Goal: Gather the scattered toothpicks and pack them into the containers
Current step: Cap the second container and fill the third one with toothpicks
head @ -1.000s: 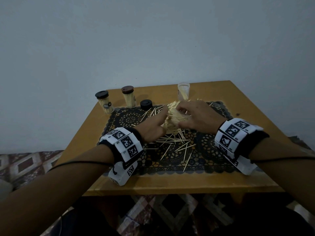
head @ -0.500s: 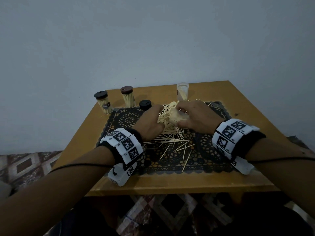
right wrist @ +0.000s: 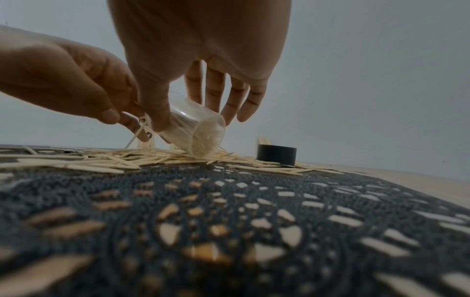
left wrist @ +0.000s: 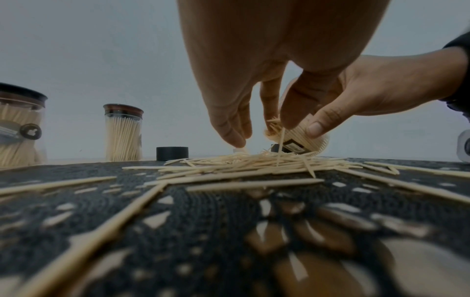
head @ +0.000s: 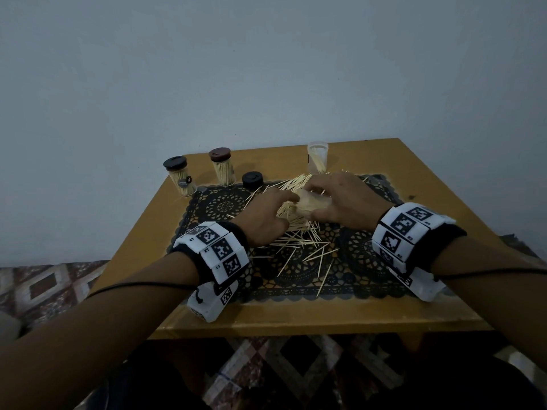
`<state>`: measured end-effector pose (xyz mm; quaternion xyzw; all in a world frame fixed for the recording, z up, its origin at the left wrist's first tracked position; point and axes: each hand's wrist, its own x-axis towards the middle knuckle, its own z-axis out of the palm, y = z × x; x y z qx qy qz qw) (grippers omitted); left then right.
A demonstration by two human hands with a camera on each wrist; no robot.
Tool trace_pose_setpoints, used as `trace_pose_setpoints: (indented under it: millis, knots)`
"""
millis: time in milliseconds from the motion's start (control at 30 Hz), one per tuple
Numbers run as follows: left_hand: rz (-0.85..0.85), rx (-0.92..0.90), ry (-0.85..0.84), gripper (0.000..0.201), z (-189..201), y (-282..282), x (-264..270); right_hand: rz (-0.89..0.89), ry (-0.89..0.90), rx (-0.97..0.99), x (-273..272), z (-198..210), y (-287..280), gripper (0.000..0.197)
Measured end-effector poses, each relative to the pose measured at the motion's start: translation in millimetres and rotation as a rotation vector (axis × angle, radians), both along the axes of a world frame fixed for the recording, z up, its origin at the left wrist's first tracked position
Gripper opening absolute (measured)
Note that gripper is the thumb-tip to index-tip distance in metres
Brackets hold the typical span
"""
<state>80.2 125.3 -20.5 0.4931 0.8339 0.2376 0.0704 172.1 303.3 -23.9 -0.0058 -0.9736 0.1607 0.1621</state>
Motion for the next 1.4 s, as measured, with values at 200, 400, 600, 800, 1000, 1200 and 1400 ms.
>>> trace_pose_setpoints:
  millis: [200, 400, 600, 800, 1000, 1200, 1400]
  knots:
    - [0.003, 0.076, -0.067, 0.050, 1, 0, 2, 0.009, 0.022, -0.014, 0, -1, 5, 0.044]
    - [0.065, 0.154, -0.099, 0.059, 4, 0, 4, -0.042, 0.003, 0.003, -1, -3, 3, 0.046]
    - [-0.002, -0.125, -0.088, 0.060, 0, -2, 0, -0.057, 0.007, -0.004, -1, -3, 1, 0.043]
    - [0.004, -0.161, -0.057, 0.083, 2, -1, 3, -0.036, 0.028, -0.032, 1, 0, 1, 0.045]
    - [-0.053, -0.128, -0.007, 0.082, 0, -1, 2, -0.070, 0.030, -0.007, -1, -2, 4, 0.047]
    - [-0.209, -0.055, 0.275, 0.043, 14, -4, 26, -0.202, 0.045, 0.027, 0, -2, 12, 0.048]
    - [-0.737, -0.408, 0.417, 0.050, -2, -2, 70, -0.234, 0.020, 0.018, 2, 0, 13, 0.043]
